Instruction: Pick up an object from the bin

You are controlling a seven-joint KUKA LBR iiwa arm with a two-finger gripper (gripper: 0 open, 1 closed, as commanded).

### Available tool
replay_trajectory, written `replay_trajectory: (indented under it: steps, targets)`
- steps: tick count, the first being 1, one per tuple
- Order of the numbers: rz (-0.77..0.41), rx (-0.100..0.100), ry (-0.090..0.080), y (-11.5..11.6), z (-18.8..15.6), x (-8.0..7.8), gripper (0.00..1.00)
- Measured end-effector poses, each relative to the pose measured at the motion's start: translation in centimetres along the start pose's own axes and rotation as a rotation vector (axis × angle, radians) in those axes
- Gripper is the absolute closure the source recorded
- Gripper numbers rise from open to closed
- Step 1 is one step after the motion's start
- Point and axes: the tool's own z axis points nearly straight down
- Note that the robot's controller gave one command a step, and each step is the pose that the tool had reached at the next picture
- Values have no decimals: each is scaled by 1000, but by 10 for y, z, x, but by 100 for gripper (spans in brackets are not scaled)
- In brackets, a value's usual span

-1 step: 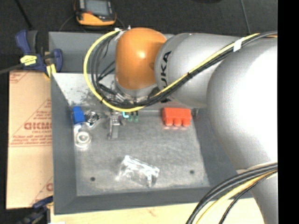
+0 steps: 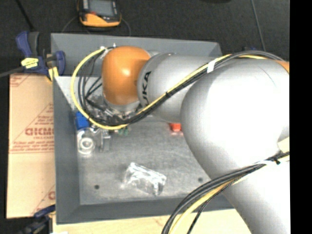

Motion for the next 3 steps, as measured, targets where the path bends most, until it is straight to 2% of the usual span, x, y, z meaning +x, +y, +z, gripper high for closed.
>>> replay_trajectory:
  steps: [1,2,3]
  targets:
    - [-390,1,0,35,-5,39,0]
    - [-385,1,-1,34,-6,38,100]
    - [-459,0,-12,36,-114,23,100]
